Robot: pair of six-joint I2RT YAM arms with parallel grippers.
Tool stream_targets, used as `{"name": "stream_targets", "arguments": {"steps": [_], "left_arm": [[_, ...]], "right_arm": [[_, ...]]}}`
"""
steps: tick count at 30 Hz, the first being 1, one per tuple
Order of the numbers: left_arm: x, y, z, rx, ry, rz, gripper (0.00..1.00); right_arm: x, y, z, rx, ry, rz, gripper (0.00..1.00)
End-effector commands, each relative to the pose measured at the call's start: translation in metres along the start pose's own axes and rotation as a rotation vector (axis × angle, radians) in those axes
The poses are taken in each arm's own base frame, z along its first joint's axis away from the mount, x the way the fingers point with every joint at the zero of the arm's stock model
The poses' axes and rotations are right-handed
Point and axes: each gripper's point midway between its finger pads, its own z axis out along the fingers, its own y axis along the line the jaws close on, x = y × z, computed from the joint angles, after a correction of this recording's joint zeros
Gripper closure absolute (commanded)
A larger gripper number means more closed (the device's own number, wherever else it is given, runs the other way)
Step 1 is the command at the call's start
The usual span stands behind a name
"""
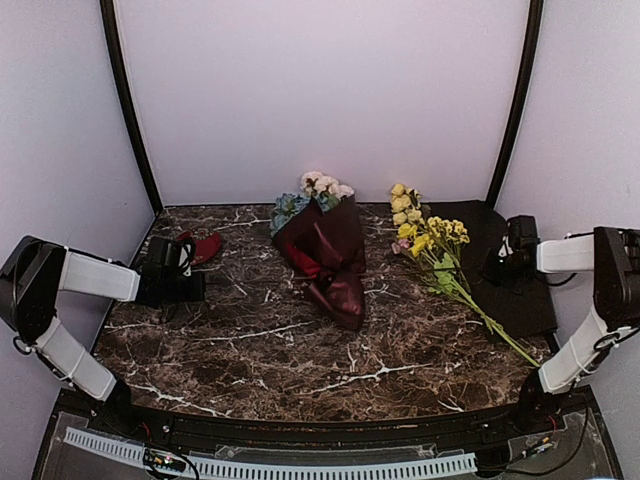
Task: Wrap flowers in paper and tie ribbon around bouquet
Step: Tie the ribbon around the folded bouquet, then cross the ribbon over the folded bouquet.
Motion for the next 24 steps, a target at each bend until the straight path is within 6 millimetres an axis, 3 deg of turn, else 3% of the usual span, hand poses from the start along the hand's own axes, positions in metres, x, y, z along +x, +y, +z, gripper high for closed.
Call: {"name": "stream_targets", "arguments": {"steps": [1, 9, 24], "left_arm": [[0.033, 0.069, -0.015, -0.217, 0.041, -0.253, 1.0], [0.042, 0.103, -0.038, -0.197, -0.008, -0.455, 1.0], [0.04, 0.113, -0.044, -0.195, -0.038, -0.504, 1.0]], "right_arm": [[-0.018, -0.025, -0.02, -0.05, -0.136, 0.199, 1.0], [-0.022, -0.073, -0.028, -0.016, -0.167, 0.299, 1.0], [-0.023, -0.073, -0.031, -0.025, -0.16, 0.268, 1.0]]}}
